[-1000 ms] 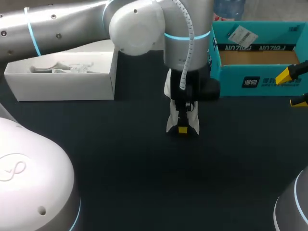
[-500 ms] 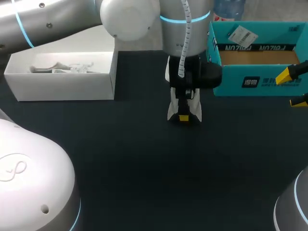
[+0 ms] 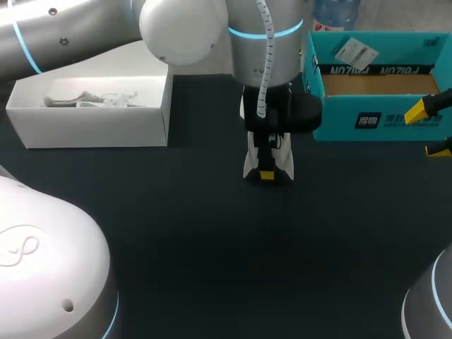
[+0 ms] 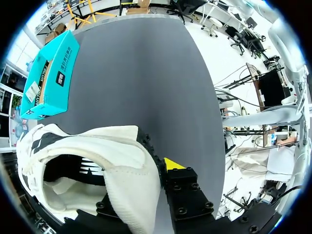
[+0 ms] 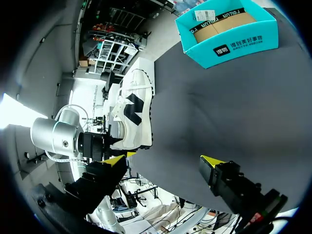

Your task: Take the shoe out of the shoebox, open the shoe tongue, remove and reinsert the insole, then place the shoe into the shoebox

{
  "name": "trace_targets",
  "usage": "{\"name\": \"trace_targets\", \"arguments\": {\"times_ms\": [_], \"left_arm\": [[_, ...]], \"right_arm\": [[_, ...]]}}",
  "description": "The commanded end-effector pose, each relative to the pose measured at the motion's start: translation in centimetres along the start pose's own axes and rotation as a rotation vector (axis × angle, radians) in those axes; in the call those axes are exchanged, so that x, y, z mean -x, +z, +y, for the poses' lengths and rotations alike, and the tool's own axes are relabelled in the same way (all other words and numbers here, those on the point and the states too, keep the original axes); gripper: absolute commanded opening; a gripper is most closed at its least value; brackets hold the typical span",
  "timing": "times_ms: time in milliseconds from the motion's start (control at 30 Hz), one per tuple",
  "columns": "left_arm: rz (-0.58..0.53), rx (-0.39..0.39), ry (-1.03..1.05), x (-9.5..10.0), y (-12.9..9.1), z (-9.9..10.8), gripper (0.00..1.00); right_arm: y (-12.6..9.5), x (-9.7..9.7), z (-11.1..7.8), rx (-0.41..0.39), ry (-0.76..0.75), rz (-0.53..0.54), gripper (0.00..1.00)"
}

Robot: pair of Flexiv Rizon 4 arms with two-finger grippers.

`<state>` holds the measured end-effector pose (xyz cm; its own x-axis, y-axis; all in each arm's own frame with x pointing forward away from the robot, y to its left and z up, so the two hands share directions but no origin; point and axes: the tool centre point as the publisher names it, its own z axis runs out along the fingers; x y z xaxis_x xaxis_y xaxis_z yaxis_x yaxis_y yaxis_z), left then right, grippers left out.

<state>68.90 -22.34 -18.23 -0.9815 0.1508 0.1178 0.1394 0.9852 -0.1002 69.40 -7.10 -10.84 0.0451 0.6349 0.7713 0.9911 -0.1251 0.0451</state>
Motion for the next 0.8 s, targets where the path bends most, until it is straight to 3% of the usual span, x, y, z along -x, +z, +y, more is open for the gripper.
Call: {"name": "trace_targets", "arguments": {"times_ms": [33,267,800], "left_arm": [[-0.004,-0.002,0.001,-0.1,-0.1,0.1,0.0],[0.001,-0.021,0.023,1.8,-1.9,2.9,0.0],[-0.012,0.006,-0.012,6.4,-3.3,12.2,0.0]], "right_arm": [[0.0,0.0,0.0,0.0,0.001,-0.001,1.0],[0.0,0.0,0.0,0.0,0.001,-0.001,1.0],[0.0,0.0,0.0,0.0,0.001,-0.001,1.0]]}}
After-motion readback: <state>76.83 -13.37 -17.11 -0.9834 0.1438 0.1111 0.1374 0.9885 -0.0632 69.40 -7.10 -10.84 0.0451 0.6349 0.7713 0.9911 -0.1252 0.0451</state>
